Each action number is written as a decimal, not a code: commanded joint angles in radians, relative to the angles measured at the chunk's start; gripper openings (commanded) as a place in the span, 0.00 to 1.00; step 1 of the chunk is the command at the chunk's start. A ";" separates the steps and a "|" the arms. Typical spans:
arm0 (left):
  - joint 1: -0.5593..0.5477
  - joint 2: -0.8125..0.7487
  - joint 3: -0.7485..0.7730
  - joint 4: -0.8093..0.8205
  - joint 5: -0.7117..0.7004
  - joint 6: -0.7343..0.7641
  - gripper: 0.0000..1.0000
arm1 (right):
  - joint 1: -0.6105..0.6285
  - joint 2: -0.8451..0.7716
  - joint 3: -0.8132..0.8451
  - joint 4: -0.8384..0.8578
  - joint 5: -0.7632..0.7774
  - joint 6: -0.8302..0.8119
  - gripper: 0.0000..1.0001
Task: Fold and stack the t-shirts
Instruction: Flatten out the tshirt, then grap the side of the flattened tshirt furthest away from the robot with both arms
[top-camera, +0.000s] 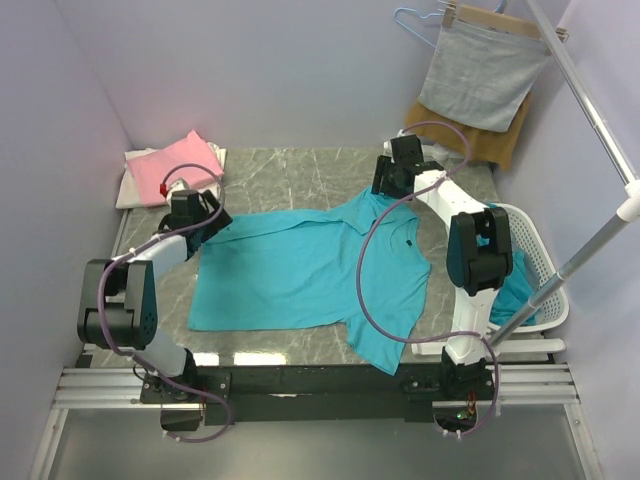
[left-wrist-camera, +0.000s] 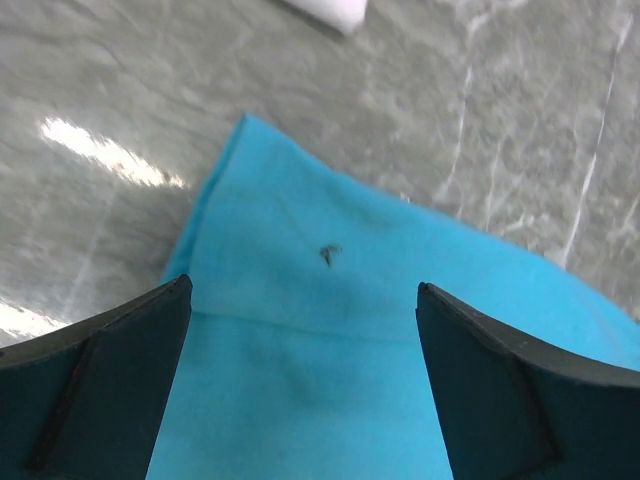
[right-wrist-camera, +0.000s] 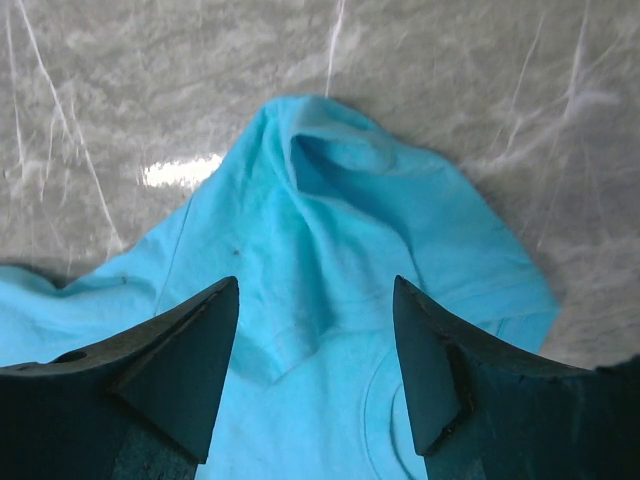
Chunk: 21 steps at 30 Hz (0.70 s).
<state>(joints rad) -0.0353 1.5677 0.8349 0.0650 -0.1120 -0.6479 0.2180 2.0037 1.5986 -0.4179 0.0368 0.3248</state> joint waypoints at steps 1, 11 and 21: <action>-0.005 -0.052 -0.080 0.071 0.084 -0.027 0.97 | -0.019 0.010 0.009 -0.025 -0.061 0.019 0.69; -0.005 -0.014 -0.123 0.105 0.094 -0.024 0.77 | -0.083 0.078 0.037 -0.027 -0.126 0.016 0.66; -0.005 0.064 -0.091 0.107 0.081 -0.015 0.51 | -0.100 0.164 0.054 -0.015 -0.231 -0.006 0.48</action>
<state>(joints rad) -0.0380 1.6085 0.7223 0.1493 -0.0387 -0.6701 0.1196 2.1624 1.6196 -0.4461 -0.1333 0.3309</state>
